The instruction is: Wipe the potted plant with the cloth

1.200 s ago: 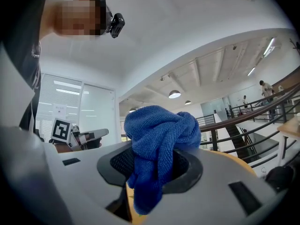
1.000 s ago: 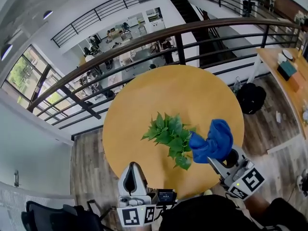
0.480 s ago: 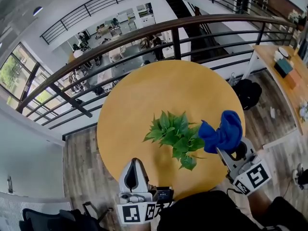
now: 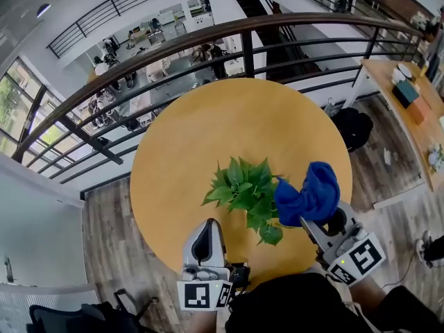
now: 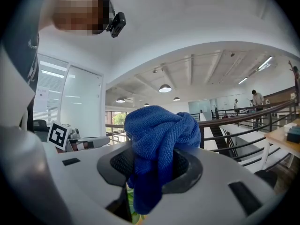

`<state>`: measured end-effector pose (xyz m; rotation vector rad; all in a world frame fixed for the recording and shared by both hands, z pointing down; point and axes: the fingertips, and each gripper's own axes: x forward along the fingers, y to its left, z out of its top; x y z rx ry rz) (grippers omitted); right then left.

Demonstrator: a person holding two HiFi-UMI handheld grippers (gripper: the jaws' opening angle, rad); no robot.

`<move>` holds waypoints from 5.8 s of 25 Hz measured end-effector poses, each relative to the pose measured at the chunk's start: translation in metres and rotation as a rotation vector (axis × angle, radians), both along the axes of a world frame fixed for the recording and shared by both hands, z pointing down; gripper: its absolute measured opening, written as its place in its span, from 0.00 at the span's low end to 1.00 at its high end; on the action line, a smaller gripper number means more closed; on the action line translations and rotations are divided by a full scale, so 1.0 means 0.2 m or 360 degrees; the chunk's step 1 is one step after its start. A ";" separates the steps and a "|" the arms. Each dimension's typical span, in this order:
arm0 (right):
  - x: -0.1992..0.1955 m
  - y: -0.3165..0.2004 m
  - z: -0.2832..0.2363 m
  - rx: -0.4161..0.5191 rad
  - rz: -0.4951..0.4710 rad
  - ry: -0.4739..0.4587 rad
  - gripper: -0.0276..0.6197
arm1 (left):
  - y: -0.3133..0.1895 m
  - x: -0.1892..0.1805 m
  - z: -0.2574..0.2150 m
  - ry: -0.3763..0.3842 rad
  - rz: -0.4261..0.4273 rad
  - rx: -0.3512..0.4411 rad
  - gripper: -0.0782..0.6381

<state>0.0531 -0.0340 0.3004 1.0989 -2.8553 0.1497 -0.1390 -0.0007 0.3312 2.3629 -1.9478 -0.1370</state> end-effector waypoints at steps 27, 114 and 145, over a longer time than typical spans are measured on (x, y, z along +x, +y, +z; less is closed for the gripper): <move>-0.11 0.02 -0.07 -0.0359 -0.0253 -0.0424 0.27 | -0.09 0.06 0.21 0.0015 0.0034 -0.0157 0.11; -0.01 -0.19 0.18 -0.0521 -0.0217 -0.0539 0.27 | -0.20 0.42 0.50 -0.0095 0.0406 -0.0330 0.11; 0.28 -0.13 0.01 -0.0325 -0.0061 -0.0559 0.27 | -0.18 0.42 0.50 -0.0130 0.0429 -0.0348 0.11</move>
